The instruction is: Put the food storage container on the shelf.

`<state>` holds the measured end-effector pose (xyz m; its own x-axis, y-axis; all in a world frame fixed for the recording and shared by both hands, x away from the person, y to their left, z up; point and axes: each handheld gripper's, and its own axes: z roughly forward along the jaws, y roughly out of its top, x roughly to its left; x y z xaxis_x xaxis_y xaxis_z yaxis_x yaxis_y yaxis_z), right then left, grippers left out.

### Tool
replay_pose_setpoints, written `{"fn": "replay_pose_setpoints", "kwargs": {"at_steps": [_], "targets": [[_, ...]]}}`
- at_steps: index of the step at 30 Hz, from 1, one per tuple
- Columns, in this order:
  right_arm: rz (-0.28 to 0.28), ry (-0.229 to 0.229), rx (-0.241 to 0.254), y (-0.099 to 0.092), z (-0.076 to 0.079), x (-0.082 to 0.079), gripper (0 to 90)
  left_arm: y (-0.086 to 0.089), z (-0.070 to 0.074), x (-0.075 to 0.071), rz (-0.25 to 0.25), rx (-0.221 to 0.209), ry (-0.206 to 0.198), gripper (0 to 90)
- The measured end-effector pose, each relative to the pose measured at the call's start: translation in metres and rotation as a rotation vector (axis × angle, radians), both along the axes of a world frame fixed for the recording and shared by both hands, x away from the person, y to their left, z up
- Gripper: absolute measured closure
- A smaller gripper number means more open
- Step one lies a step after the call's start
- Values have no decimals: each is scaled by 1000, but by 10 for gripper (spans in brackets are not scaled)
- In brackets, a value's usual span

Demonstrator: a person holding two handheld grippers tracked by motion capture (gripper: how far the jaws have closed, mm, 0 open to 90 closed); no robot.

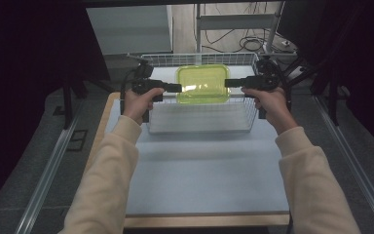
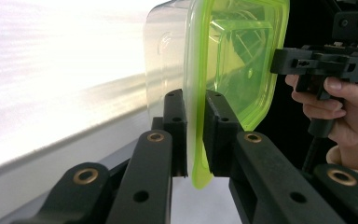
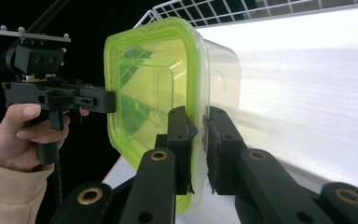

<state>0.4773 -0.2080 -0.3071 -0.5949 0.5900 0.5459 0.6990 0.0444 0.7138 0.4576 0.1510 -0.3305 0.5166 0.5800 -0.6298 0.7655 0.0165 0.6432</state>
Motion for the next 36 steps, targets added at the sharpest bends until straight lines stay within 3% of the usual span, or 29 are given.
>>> {"fn": "replay_pose_setpoints", "kwargs": {"at_steps": [22, 28, 36], "targets": [[-48, 39, 8, 0, 0, 36, 806, -3, 3, 36, 18, -3, 23, 809], [-96, 36, -16, 3, -3, 43, 779, -6, 1, 43, 59, -35, 42, 789], [-155, 11, -81, 10, -10, 49, 687, -10, -5, 49, 99, -28, 51, 684]]}}
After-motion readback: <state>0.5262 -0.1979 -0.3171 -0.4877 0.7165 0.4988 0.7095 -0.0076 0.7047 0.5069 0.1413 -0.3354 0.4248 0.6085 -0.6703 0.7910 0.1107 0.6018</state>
